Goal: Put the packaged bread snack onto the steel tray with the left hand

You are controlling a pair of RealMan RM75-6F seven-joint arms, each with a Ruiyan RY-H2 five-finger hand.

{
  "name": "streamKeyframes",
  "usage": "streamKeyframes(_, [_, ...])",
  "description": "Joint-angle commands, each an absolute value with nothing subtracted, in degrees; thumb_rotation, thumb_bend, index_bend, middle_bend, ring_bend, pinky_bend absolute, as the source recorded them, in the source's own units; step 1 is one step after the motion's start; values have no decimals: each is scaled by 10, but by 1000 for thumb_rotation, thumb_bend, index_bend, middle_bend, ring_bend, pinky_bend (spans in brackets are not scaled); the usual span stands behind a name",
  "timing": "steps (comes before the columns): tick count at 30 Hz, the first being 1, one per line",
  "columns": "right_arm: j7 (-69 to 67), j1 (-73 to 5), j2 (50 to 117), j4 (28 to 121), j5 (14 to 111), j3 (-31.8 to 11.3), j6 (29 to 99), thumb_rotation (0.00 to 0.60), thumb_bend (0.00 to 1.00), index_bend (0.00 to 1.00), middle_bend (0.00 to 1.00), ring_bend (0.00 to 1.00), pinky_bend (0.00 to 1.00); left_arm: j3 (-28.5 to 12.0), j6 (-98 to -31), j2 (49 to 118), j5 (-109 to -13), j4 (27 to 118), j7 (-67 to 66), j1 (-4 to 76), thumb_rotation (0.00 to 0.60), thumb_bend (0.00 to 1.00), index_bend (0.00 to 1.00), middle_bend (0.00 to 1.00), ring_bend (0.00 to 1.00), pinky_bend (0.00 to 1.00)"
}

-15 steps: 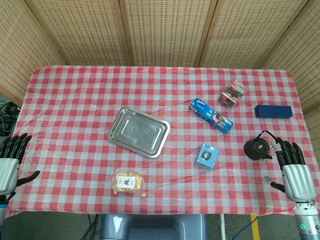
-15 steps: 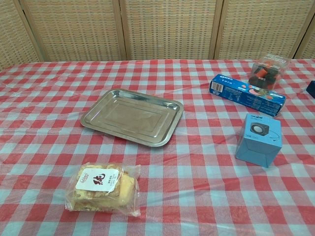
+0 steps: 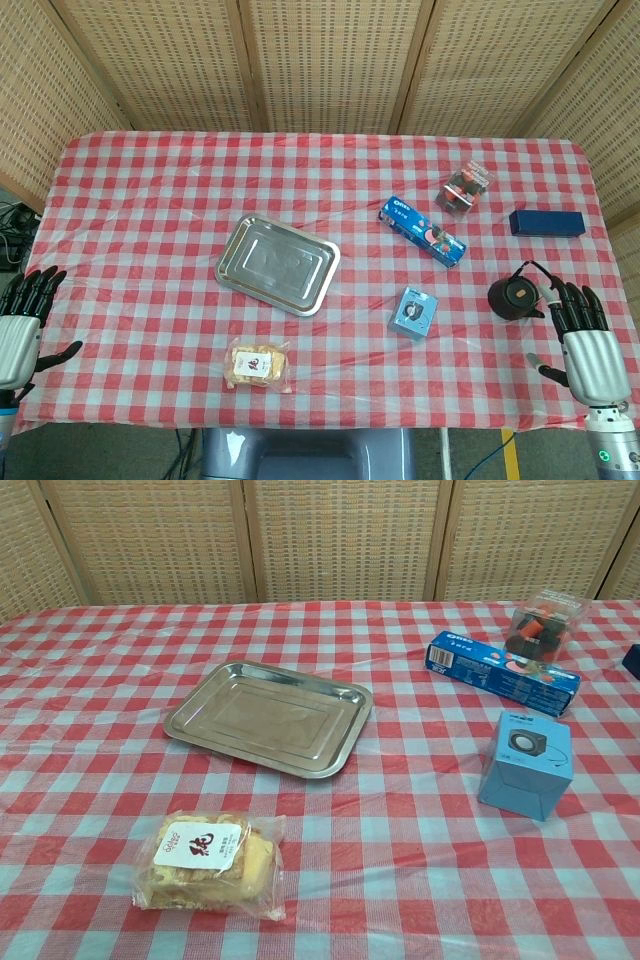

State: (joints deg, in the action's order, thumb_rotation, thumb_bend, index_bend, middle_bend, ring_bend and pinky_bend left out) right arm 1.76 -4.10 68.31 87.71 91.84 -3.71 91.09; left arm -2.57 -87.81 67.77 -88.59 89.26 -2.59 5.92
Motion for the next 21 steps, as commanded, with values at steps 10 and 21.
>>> streamKeyframes(10, [13,-41,682,876,915,-38,907,600,0,0,0,0,0,-20,-869,672,-889,900,-28,61,600,70,0,0,0,0])
streamKeyframes(21, [-7,-39,675,877,909,-42,912,600,0,0,0,0,0,1,-841,657,-923,926,-39,76,600,77,0,0,0,0])
